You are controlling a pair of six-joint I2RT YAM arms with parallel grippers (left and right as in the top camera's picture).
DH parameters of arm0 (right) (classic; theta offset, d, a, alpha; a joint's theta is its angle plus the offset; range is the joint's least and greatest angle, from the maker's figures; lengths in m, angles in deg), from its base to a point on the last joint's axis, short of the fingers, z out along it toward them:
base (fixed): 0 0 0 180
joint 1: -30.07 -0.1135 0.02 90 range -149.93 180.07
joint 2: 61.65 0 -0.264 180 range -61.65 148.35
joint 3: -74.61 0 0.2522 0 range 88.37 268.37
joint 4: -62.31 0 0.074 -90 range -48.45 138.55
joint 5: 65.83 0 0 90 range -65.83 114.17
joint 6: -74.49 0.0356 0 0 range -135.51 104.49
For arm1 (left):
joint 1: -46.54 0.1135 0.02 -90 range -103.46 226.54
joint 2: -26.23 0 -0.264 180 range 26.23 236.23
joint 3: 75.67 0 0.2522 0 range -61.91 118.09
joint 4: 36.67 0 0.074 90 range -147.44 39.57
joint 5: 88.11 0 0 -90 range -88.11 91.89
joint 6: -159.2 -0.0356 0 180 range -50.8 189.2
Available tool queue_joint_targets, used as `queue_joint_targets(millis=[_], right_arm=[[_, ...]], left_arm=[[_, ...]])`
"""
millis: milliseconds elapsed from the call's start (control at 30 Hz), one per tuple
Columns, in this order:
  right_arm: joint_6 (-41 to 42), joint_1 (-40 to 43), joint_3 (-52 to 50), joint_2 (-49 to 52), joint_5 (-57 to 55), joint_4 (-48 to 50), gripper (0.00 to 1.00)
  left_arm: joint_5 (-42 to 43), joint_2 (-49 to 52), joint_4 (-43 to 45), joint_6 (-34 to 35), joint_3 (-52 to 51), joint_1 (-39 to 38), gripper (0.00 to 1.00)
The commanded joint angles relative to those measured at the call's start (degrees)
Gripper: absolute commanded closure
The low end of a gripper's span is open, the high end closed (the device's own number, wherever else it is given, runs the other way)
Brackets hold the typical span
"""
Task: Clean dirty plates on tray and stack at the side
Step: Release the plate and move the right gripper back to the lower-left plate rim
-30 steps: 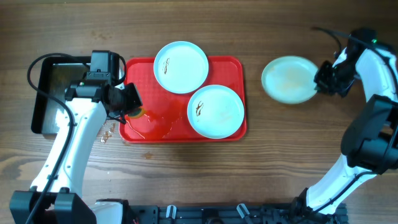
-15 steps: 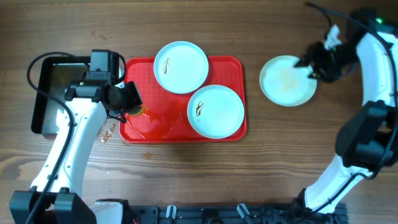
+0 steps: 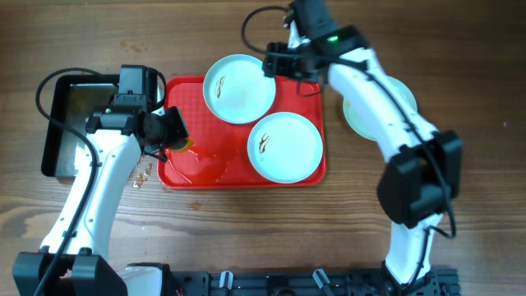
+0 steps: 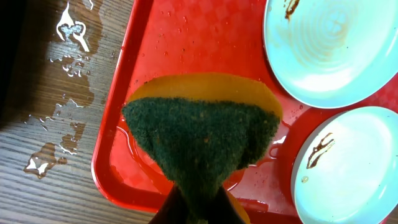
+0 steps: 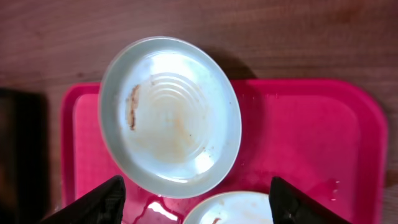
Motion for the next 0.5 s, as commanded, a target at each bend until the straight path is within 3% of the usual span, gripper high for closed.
queue_joint_targets(millis=[0, 467], right_arm=[[6.9, -0.4, 0.7, 5.9, -7.3, 1.4, 0.31], [12.0, -0.4, 0.7, 14.3, 0.5, 4.6, 0.60]], left_arm=[[0.9, -0.8, 0.2, -0.7, 0.4, 0.2, 0.96], [0.9, -0.8, 0.2, -0.7, 0.4, 0.2, 0.96]])
